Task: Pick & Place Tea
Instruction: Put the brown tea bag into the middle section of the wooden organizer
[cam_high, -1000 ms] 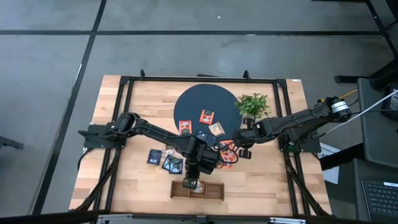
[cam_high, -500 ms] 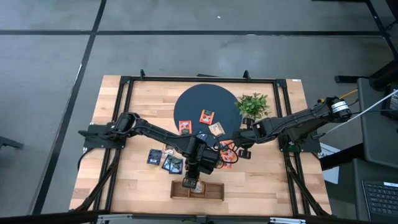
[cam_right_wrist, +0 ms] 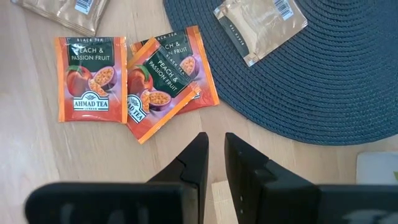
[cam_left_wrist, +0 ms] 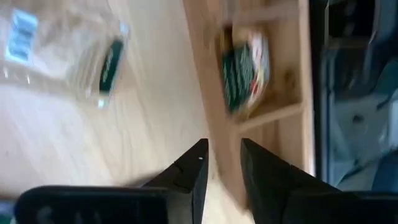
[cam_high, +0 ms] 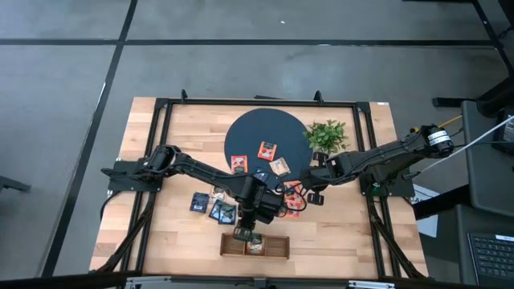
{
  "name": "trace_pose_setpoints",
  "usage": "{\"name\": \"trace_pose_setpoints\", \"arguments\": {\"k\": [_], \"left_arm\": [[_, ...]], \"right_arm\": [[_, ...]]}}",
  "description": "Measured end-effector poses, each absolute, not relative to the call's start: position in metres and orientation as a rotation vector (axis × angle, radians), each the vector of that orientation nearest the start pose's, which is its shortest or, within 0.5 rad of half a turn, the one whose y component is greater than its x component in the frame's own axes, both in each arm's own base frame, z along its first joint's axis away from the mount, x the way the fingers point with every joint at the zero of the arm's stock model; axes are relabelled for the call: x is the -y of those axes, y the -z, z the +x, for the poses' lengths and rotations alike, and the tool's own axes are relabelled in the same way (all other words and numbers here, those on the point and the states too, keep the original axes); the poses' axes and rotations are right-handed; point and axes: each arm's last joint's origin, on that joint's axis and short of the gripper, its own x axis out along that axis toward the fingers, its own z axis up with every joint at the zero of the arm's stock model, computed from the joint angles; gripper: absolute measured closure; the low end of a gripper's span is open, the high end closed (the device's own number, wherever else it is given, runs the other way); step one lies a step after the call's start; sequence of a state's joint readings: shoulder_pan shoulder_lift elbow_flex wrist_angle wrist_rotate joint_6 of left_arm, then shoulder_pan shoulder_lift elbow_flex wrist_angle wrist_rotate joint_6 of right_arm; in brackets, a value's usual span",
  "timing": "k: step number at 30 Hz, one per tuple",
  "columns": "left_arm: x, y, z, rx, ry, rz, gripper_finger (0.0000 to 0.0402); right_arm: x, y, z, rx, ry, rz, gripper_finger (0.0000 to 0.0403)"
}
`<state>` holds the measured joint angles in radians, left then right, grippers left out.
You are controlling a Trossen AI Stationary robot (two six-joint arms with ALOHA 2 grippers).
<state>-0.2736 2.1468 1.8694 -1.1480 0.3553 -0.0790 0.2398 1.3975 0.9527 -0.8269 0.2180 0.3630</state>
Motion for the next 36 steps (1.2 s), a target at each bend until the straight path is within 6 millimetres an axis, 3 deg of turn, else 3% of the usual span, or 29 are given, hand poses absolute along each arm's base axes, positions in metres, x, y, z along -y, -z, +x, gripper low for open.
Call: {"name": "trace_pose_setpoints", "arguments": {"k": [4,8,16,21,26,33,36], "left_arm": [[0.128,-0.22,0.404,-1.497,0.464,0.04,0.0317],[0.127,-0.22,0.403,-1.512,0.419,0.091,0.032],[0.127,-0.212,0.414,-1.38,0.441,0.084,0.032],[0.121,-0.209,0.404,-1.347,0.412,0.033,0.0324],[0.108,-0.219,0.377,-1.22,0.346,-0.046,0.0327],[0.083,-0.224,0.319,-1.147,0.081,-0.113,0.0327],[0.08,-0.222,0.296,-1.079,0.062,-0.13,0.0327]], "right_arm": [[-0.053,-0.215,0.243,-1.215,0.201,0.027,0.0347],[-0.052,-0.206,0.24,-1.223,0.204,0.027,0.0347],[-0.052,-0.198,0.239,-1.205,0.2,0.032,0.0347],[-0.052,-0.198,0.24,-1.193,0.197,0.035,0.0347],[-0.053,-0.199,0.244,-1.156,0.188,0.046,0.0347],[-0.058,-0.207,0.259,-0.988,0.133,0.073,0.0347],[-0.06,-0.211,0.265,-0.919,0.106,0.061,0.0347]]}}
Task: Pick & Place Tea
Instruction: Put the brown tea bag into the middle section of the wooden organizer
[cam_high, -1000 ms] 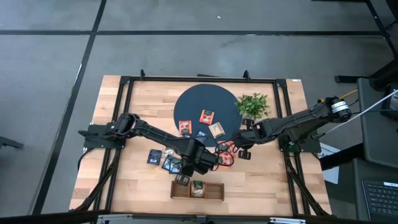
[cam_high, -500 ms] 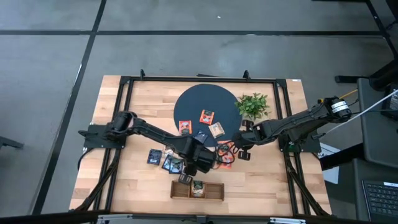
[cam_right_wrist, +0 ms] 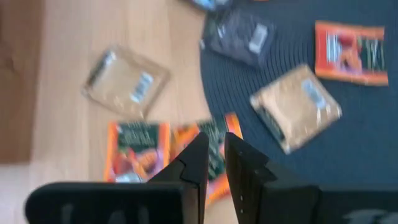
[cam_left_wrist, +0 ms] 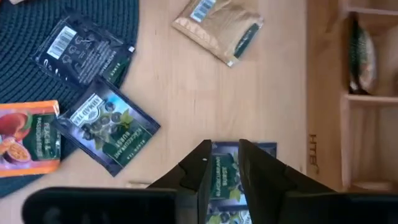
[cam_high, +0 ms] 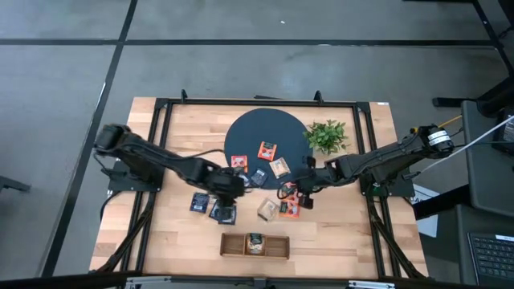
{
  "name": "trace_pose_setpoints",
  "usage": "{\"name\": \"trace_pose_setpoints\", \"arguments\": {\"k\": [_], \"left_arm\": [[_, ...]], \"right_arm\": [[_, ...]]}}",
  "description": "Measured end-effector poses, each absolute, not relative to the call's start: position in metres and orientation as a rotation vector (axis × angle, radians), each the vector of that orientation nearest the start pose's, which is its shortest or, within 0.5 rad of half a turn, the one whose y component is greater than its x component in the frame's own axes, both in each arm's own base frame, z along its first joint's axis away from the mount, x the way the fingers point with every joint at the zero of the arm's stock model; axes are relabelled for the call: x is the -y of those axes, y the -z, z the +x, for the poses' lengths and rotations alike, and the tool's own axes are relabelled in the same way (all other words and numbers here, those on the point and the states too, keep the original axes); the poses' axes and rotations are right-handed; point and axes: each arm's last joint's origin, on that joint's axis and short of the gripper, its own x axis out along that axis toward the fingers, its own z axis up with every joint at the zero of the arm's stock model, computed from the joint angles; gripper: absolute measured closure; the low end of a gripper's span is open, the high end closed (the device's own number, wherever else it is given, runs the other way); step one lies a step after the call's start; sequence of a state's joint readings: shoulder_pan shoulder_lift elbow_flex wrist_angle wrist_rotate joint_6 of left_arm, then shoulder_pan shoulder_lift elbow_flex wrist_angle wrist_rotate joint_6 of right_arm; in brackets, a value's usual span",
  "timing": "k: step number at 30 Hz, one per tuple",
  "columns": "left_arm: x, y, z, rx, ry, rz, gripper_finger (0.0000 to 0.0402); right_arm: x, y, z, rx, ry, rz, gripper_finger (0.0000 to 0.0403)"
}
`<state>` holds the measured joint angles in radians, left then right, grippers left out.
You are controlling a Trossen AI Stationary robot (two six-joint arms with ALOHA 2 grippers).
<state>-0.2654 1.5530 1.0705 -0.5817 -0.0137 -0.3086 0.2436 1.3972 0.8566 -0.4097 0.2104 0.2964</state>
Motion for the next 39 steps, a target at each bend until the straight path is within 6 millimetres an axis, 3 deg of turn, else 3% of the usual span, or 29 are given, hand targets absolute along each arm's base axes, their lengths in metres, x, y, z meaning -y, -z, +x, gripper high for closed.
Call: {"name": "trace_pose_setpoints", "arguments": {"k": [5,10,17,22,28,39], "left_arm": [[0.071,-0.205,0.26,-0.943,-0.016,-0.192,0.0327],[0.055,-0.188,0.23,-0.962,-0.143,-0.309,0.0327],[0.048,-0.161,0.205,-1.045,-0.246,-0.407,0.0327],[0.046,-0.146,0.196,-1.093,-0.289,-0.45,0.0327],[0.047,-0.146,0.196,-1.091,-0.274,-0.459,0.0327],[0.054,-0.139,0.203,-1.087,-0.241,-0.468,0.0327]], "right_arm": [[-0.06,-0.216,0.271,-0.835,0.074,0.019,0.0347],[-0.059,-0.224,0.284,-0.694,0.037,-0.016,0.0347],[-0.059,-0.227,0.311,-0.469,-0.095,-0.099,0.0347],[-0.048,-0.211,0.33,-0.421,-0.141,-0.036,0.0347],[-0.03,-0.193,0.358,-0.446,-0.085,0.085,0.0347],[-0.028,-0.181,0.396,-0.63,-0.089,0.002,0.0323]]}}
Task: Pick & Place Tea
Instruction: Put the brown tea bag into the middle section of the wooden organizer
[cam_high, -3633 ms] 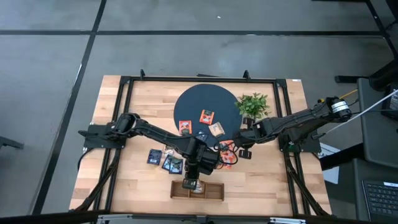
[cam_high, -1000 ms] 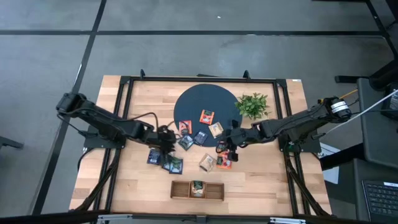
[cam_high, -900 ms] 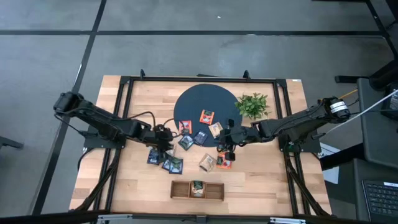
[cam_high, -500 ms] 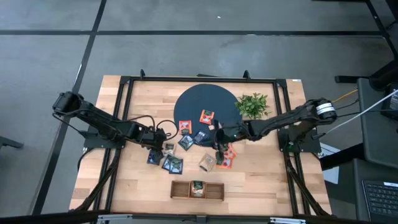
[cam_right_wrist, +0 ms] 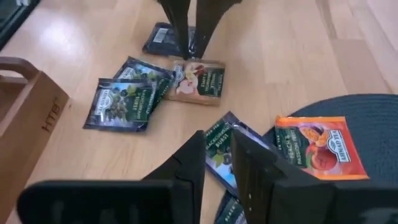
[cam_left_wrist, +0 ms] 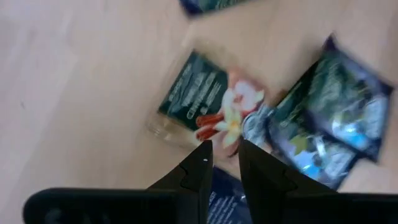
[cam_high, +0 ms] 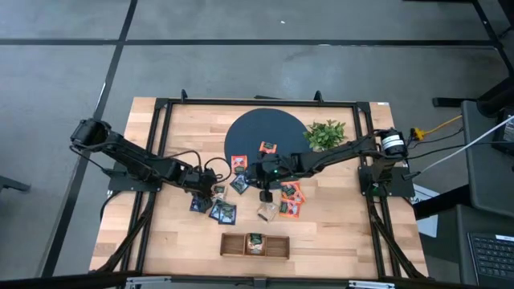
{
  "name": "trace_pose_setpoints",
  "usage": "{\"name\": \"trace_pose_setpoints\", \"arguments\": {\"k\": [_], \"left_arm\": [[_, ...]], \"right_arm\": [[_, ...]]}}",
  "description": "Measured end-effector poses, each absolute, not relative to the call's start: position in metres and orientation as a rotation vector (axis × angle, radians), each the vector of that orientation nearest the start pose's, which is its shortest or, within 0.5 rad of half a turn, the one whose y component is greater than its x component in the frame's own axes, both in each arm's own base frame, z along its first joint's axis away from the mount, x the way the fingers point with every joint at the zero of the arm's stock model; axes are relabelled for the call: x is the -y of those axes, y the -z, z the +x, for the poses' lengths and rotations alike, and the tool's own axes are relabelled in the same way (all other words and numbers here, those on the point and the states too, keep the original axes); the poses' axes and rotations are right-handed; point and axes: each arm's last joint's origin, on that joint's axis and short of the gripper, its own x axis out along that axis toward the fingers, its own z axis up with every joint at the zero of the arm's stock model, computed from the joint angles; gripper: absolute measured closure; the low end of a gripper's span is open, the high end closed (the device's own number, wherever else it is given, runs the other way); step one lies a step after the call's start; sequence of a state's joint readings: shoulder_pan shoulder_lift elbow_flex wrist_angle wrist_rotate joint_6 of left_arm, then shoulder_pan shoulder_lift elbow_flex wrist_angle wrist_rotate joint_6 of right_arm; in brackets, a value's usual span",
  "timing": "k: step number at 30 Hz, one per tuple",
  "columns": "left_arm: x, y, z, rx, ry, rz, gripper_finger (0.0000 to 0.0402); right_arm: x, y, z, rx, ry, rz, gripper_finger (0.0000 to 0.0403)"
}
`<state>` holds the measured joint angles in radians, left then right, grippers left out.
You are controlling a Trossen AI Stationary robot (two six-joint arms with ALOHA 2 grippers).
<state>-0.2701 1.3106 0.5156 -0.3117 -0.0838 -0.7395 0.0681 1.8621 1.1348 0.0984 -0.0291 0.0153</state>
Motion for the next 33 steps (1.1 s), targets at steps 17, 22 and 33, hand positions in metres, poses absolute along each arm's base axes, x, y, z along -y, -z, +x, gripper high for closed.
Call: {"name": "trace_pose_setpoints", "arguments": {"k": [17,22,33], "left_arm": [[0.063,-0.119,0.214,-1.032,-0.354,-0.455,0.0327],[0.062,-0.119,0.217,-0.989,-0.383,-0.449,0.0327],[0.059,-0.105,0.231,-0.914,-0.441,-0.44,0.0327]], "right_arm": [[-0.024,-0.177,0.395,-0.707,-0.048,0.097,0.0315],[-0.016,-0.177,0.396,-0.71,-0.062,0.148,0.0266],[-0.009,-0.177,0.396,-0.712,0.026,0.357,0.0196]]}}
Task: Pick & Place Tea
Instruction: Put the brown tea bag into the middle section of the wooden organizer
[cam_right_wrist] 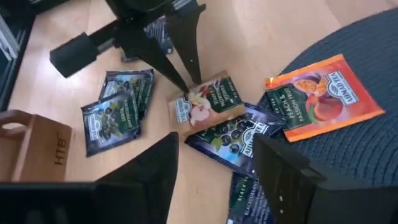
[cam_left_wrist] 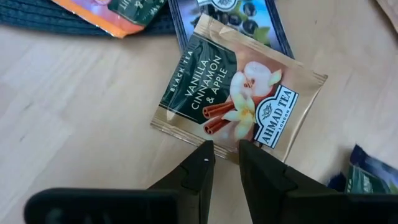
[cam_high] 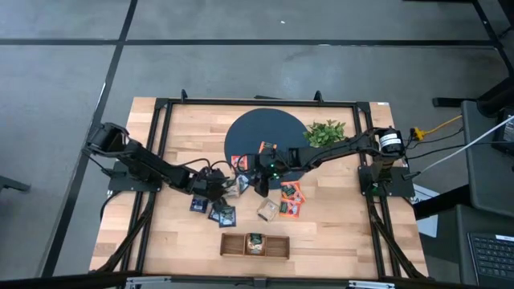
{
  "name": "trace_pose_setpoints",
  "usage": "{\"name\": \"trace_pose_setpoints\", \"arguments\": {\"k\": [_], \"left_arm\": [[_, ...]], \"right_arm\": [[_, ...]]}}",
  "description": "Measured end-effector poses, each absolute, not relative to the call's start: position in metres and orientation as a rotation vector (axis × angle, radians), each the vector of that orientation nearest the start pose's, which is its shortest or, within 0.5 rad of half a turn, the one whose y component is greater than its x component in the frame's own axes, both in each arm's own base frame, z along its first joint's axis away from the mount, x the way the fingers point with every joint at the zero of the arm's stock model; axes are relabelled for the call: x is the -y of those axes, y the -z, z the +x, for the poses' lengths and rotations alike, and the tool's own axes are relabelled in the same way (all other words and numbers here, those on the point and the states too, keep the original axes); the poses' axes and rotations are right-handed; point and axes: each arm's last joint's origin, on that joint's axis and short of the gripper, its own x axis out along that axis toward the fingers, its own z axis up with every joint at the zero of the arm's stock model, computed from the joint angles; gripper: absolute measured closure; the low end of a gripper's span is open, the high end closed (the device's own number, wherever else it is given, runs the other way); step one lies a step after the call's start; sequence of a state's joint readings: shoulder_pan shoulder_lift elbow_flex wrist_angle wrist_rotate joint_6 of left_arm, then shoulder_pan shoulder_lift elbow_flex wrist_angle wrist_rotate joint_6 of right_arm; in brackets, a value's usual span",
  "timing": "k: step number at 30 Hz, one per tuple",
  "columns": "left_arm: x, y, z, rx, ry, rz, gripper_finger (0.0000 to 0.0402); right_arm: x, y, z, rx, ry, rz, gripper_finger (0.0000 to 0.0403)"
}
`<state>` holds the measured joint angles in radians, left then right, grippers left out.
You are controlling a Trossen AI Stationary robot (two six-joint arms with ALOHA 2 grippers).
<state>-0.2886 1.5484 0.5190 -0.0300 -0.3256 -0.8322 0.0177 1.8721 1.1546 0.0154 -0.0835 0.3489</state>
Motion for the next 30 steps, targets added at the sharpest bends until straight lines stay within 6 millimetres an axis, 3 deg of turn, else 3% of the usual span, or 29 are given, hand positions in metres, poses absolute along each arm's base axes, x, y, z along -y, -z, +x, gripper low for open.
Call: {"name": "trace_pose_setpoints", "arguments": {"k": [3,9,30], "left_arm": [[0.058,-0.106,0.233,-0.895,-0.437,-0.432,0.0327],[0.054,-0.108,0.239,-0.842,-0.42,-0.429,0.0327],[0.036,-0.11,0.247,-0.777,-0.455,-0.429,0.0327]], "right_arm": [[-0.01,-0.172,0.398,-0.719,0.02,0.404,0.0199],[-0.012,-0.141,0.406,-0.772,-0.034,0.462,0.0207],[-0.006,-0.13,0.411,-0.758,-0.025,0.523,0.0209]]}}
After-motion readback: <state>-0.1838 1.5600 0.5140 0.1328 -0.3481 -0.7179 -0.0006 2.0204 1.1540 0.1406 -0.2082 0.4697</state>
